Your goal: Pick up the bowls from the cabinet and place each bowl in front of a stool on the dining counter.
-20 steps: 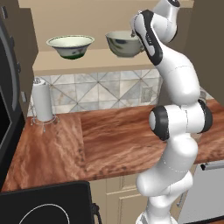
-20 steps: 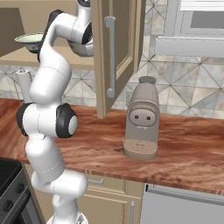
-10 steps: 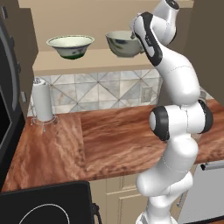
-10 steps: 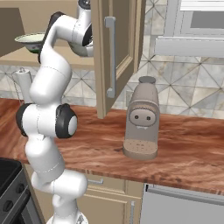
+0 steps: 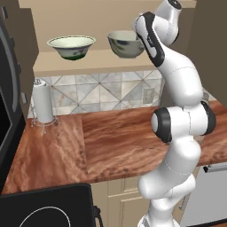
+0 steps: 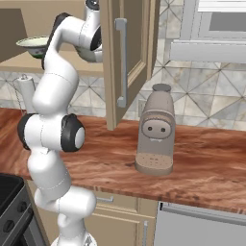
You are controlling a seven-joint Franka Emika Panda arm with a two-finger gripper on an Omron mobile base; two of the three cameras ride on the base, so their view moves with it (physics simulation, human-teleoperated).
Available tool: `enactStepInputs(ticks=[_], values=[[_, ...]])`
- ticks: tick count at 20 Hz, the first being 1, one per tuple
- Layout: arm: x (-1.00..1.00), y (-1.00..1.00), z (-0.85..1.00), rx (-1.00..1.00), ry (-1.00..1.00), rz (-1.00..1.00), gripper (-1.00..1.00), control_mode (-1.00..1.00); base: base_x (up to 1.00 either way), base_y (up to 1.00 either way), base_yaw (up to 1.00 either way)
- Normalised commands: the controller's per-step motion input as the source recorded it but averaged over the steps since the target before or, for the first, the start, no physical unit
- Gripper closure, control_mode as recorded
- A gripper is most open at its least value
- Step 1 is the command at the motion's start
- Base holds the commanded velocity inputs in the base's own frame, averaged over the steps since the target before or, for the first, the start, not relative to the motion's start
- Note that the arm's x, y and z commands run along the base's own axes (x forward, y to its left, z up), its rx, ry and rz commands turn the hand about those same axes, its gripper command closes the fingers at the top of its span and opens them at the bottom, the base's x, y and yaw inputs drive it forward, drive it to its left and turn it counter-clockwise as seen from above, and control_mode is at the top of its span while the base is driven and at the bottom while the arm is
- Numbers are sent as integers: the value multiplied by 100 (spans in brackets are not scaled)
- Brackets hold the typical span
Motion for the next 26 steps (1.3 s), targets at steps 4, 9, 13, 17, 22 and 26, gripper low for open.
enactStepInputs(ticks=[4, 9, 13, 17, 22, 26], values=[[-48, 0, 0, 0, -4, -1, 100, -100, 0, 0, 0], [-96, 0, 0, 0, -20, -4, 100, -100, 0, 0, 0], [-100, 0, 0, 0, -21, -2, 100, -100, 0, 0, 0], [-100, -1, 0, 0, -10, -3, 100, -100, 0, 0, 0], [-100, -1, 0, 0, 6, -3, 100, -100, 0, 0, 0], [-100, -5, 1, 0, 17, -1, 100, -100, 0, 0, 0]])
